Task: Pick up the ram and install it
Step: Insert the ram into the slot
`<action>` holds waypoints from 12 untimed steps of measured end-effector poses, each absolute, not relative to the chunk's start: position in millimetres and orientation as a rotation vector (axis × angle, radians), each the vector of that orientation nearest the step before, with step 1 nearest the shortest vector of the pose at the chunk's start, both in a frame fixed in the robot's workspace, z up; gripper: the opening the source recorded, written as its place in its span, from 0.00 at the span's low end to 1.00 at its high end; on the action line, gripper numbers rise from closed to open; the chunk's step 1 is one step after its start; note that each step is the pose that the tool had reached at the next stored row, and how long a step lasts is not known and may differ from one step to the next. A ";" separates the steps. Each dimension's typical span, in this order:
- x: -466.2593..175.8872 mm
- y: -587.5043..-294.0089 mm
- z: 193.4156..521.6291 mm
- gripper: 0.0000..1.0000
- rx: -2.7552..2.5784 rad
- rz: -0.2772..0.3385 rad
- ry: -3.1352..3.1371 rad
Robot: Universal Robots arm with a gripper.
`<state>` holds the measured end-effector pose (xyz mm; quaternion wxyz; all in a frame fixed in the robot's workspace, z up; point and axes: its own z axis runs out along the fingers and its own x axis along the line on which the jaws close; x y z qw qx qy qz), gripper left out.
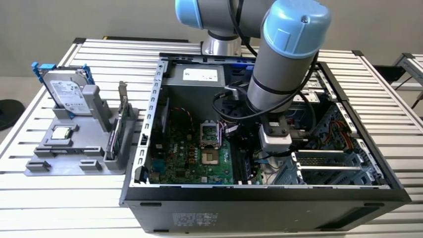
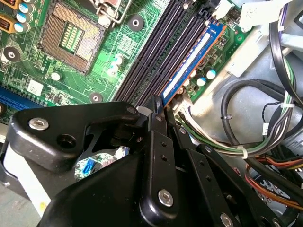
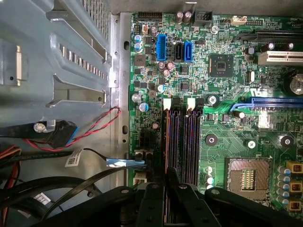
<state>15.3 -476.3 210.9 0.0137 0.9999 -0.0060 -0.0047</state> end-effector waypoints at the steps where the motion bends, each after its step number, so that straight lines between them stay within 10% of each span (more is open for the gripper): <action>1: 15.3 -476.3 210.9 0.00 3.114 -0.015 -0.019; 12: 15.3 -476.4 210.6 0.00 3.114 -0.015 -0.019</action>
